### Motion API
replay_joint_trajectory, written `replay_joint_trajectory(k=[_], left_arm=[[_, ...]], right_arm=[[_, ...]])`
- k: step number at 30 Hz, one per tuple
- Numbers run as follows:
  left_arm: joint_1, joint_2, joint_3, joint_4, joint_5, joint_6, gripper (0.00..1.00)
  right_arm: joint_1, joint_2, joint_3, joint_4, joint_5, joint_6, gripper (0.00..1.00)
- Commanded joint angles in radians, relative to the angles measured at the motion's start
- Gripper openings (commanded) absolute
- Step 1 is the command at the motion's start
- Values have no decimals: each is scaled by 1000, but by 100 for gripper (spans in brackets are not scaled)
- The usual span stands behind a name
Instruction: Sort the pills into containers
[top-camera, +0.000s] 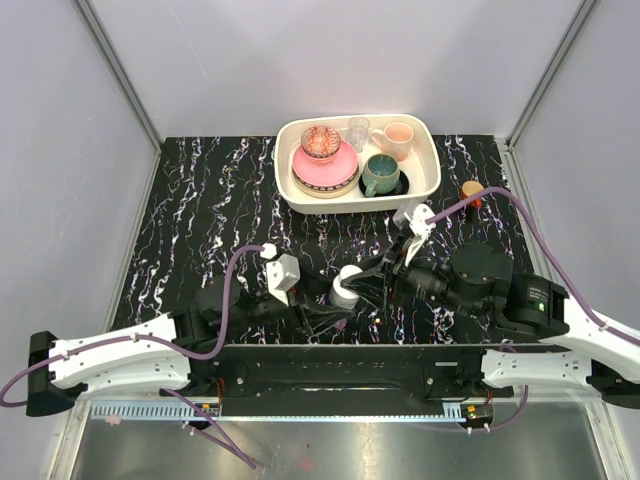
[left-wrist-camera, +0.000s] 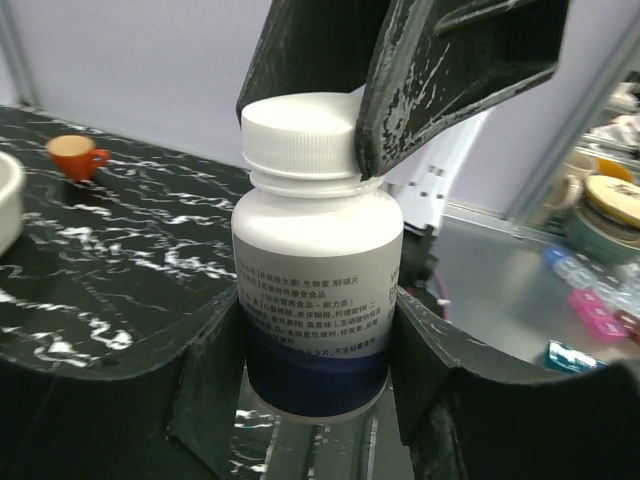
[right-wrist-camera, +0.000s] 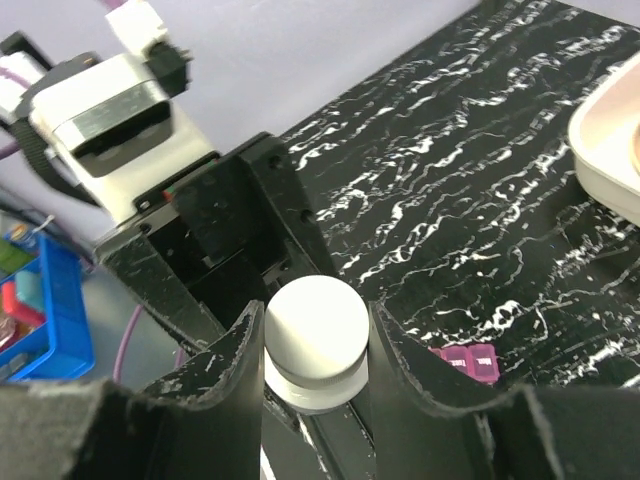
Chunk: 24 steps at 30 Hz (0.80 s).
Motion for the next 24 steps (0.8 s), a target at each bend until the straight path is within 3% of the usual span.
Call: replay_joint_trajectory(k=[1, 10, 24], left_arm=[[19, -20, 114, 197, -264, 127, 0], [19, 10, 134, 256, -369, 246, 0], [19, 63, 137, 378, -465, 305, 0]], right_arm=[[20, 79, 13, -183, 48, 98, 1], [20, 193, 79, -225, 264, 199, 1], [20, 368, 277, -351, 525, 354, 3]])
